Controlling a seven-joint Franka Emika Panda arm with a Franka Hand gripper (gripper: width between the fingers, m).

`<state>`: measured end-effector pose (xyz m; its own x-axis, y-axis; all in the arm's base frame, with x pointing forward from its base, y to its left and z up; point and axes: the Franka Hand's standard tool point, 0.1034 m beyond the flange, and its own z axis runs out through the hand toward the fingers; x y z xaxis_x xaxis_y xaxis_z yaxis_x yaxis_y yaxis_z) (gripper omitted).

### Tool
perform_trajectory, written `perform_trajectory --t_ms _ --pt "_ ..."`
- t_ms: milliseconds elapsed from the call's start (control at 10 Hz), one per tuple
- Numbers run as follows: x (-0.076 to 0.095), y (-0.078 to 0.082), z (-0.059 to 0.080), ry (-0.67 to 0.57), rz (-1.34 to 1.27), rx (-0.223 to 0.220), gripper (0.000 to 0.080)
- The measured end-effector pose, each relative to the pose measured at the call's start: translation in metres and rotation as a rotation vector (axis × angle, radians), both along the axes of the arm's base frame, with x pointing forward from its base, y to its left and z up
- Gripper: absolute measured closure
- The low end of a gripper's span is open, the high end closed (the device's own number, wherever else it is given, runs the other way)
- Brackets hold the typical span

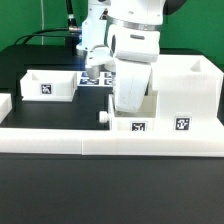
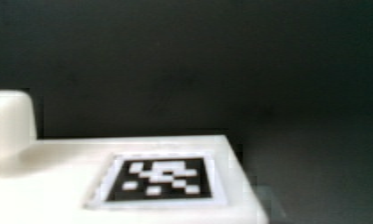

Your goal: Assemble drawer

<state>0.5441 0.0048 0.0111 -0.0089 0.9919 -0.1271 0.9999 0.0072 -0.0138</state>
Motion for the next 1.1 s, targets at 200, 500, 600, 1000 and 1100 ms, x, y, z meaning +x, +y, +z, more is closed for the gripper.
perform_trajectory --t_ms 200,500,600,1000,1100 --pt "0.0 0.0 0.0 0.001 -0.001 0.0 0.0711" --pt "0.006 0.0 0.021 0.024 -0.015 -0.018 0.0337" --pt "0.008 -0.002 0.03 0.029 -0.019 -0.024 0.0337" --pt "0.01 -0.034 0.057 0.052 0.071 -0.038 0.0154" --pt "0.008 -0.051 0.056 0.071 0.15 -0.035 0.0151"
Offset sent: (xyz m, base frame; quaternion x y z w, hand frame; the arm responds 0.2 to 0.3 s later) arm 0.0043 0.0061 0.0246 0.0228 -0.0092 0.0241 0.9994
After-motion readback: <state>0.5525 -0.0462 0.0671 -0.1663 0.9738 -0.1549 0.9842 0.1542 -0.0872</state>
